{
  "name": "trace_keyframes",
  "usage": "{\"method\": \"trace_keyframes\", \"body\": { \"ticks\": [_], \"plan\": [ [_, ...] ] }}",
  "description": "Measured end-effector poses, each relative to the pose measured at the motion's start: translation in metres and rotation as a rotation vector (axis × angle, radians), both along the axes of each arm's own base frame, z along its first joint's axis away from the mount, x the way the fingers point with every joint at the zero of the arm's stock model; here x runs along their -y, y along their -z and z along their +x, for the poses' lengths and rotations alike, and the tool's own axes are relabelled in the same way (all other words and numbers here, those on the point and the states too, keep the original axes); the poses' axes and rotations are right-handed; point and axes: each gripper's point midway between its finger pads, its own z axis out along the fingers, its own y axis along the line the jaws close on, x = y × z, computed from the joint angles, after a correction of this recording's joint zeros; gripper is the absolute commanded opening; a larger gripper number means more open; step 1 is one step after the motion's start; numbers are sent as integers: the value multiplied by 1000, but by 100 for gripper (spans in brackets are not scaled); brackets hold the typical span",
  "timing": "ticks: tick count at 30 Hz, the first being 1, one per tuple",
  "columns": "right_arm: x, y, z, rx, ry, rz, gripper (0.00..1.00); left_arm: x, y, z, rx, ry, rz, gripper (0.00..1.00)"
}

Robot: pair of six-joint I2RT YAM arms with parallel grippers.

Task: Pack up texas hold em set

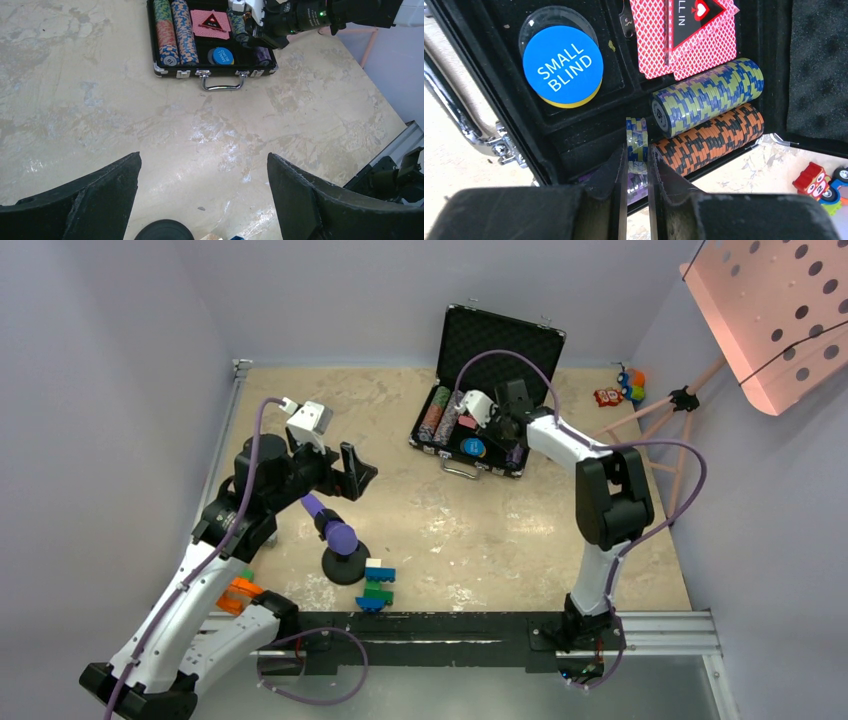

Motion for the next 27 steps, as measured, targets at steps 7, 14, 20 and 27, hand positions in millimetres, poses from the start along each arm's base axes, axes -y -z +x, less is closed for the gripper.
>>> {"method": "trace_keyframes", "body": {
  "ticks": [7,14,20,27],
  "plan": [
    [0,6,14,51,-20,-64,0,-2,5,2,-11,-7,16,99],
    [-3,9,20,87,-38,-126,0,-3,7,3,-14,-13,31,99],
    [-4,6,21,112,-31,-172,19,-4,7,3,-12,-13,36,99],
    [-1,0,32,170,-4,-201,36,-4,7,3,-11,-13,36,99]
  ]
}}
